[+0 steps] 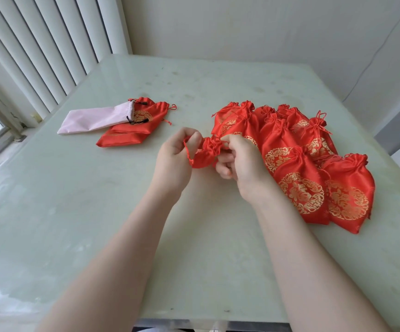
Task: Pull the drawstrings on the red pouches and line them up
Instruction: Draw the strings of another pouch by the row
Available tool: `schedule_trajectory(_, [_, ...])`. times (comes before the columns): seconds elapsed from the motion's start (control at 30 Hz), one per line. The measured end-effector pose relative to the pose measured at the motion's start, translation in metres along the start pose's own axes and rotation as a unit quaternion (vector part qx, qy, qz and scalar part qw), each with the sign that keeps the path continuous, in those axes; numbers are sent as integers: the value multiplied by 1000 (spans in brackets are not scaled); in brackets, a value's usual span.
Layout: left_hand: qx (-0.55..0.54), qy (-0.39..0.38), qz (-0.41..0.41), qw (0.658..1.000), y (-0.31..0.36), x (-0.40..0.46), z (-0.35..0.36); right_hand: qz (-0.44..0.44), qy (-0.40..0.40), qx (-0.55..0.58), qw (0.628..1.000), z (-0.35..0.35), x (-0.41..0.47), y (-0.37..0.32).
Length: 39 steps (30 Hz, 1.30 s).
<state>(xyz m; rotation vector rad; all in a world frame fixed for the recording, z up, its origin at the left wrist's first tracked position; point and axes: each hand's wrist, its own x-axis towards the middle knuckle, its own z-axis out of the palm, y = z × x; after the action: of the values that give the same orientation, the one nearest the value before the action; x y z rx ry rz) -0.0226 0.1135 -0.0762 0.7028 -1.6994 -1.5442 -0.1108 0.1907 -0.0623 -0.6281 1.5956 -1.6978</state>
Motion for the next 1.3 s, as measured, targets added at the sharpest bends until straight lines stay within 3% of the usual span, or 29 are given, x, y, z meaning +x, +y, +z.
schedule_trajectory(0.13, [63, -104, 55, 991, 6, -3, 2, 29, 6, 167, 985, -13, -6, -25])
schedule_trajectory(0.2, [125, -108, 74, 983, 5, -3, 6, 52, -4, 202, 978, -19, -8, -33])
schedule_trajectory(0.27, [108, -86, 56, 989, 5, -3, 11, 46, 8, 205, 978, -23, -10, -36])
schedule_trajectory(0.4, [-72, -134, -41, 988, 11, -8, 23, -44, 43, 105, 993, -33, -21, -36])
schedule_trajectory(0.47, [-95, -158, -77, 980, 10, -6, 28, -83, 69, 38, 993, -37, -26, -34])
schedule_trajectory(0.53, [16, -144, -80, 986, 1, -1, 35, -115, 119, -67, 984, -40, -23, -26])
schedule_trajectory(0.63, [295, -68, 47, 952, -13, 0, 41, -127, 146, -220, 956, -43, -17, -8])
schedule_trajectory(0.7, [323, -114, 71, 937, -15, -6, 40, -106, 95, -320, 937, -45, -16, 4])
schedule_trajectory(0.83, [379, -218, 23, 899, -24, -8, 31, -73, -17, -486, 871, -45, -13, 16])
schedule_trajectory(1.03, [410, -199, 65, 888, -30, 2, 36, -91, 25, -538, 838, -41, -1, 17])
schedule_trajectory(1.13, [386, -195, 59, 900, -28, 7, 32, -140, 78, -520, 839, -34, 0, 9])
schedule_trajectory(1.23, [357, -122, 59, 924, -24, 14, 13, -179, 87, -492, 847, -20, 5, 2])
schedule_trajectory(1.3, [375, -67, 66, 922, -26, 24, -6, -175, 63, -482, 856, -9, 13, -1])
